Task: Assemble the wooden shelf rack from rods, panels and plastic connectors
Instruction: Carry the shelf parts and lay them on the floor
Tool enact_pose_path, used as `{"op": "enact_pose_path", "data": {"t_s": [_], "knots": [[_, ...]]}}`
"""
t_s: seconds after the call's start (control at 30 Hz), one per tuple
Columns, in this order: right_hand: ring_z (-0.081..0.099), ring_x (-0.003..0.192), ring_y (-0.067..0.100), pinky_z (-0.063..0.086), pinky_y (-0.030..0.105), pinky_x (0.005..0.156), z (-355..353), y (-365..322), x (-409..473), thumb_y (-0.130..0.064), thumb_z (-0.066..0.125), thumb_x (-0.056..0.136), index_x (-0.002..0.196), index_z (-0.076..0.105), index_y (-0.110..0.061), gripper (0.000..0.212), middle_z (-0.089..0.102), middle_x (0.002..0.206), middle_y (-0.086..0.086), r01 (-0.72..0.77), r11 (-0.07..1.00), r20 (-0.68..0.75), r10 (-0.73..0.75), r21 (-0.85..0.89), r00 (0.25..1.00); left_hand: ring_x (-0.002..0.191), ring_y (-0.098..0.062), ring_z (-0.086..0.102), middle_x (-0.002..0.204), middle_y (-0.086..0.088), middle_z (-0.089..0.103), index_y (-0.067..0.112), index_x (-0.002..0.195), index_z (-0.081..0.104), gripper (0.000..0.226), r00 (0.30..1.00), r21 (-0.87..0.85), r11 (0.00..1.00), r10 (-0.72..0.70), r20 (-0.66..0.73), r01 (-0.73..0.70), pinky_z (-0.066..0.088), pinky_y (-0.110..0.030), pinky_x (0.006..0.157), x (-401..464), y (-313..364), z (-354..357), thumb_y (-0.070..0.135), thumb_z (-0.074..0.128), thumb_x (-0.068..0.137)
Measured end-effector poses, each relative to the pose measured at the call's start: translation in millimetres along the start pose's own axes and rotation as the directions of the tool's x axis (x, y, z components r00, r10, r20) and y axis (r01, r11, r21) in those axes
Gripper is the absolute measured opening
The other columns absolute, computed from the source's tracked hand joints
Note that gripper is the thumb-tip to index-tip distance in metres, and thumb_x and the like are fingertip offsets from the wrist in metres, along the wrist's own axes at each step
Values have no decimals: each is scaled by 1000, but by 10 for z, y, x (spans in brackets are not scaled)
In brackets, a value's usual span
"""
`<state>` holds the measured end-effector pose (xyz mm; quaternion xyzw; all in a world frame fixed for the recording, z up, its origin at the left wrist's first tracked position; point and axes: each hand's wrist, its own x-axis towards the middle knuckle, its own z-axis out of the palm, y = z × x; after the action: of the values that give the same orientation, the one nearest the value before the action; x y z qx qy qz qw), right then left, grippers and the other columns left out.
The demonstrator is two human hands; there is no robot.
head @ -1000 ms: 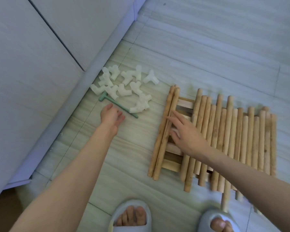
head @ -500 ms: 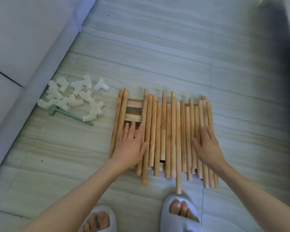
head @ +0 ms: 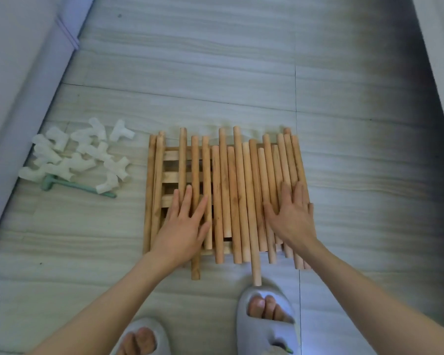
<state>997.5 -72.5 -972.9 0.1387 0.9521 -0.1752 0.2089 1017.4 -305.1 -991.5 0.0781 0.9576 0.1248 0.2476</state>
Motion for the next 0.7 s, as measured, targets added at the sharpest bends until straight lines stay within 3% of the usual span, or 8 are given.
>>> {"op": "enact_pose_path", "data": {"t_s": [0.2, 0.3, 0.4, 0.5, 0.6, 0.7], "knots": [[2, 145, 30, 6, 41, 117, 45, 24, -69, -54, 39, 92, 148, 15, -18, 71, 5, 156, 18, 98, 994, 1, -98, -52, 995, 132, -21, -37, 154, -3, -27, 33, 148, -10, 61, 1000, -50, 999, -11, 5, 11, -4, -39, 111, -5, 103, 2, 46, 23, 99], [18, 138, 34, 23, 48, 110, 86, -117, -91, -50, 45, 90, 146, 19, -21, 69, 16, 153, 11, 123, 990, -93, -129, -66, 987, 143, -19, -19, 157, -1, -15, 26, 150, 9, 58, 994, -307, 952, -32, -101, -1, 4, -34, 114, -46, 177, -58, 33, 36, 100], [30, 127, 34, 32, 52, 100, 4, -223, 43, -40, 49, 90, 142, 26, -13, 63, 29, 145, 13, -84, 991, -182, 102, 104, 978, 145, -14, 7, 158, -2, 5, 19, 149, 20, 57, 968, -592, 805, -164, -189, 21, 10, -24, 111, -22, 206, -143, 21, 44, 98], [32, 125, 35, 32, 52, 98, -78, -229, 219, -38, 48, 91, 137, 30, -4, 60, 32, 139, 16, -286, 949, -100, 300, 130, 949, 138, -16, 27, 150, -4, 28, 18, 148, 23, 61, 951, -722, 685, -279, -135, 99, 20, -32, 115, 92, 142, -225, 17, 50, 94], [34, 125, 37, 35, 49, 99, -109, -218, 284, -43, 51, 90, 139, 27, -3, 67, 34, 138, 19, -322, 931, -28, 331, 172, 943, 127, -19, 43, 140, -5, 43, 19, 145, 28, 58, 933, -822, 528, -359, 11, 213, 36, -43, 109, 213, 69, -320, 18, 54, 93], [38, 125, 36, 37, 45, 100, -132, -186, 316, -45, 53, 89, 138, 27, 0, 71, 37, 138, 19, -307, 909, 4, 319, 283, 948, 115, -15, 52, 133, -3, 52, 17, 142, 34, 54, 924, -879, 392, -364, 121, 270, 44, -33, 99, 298, 17, -384, 23, 55, 93]]}}
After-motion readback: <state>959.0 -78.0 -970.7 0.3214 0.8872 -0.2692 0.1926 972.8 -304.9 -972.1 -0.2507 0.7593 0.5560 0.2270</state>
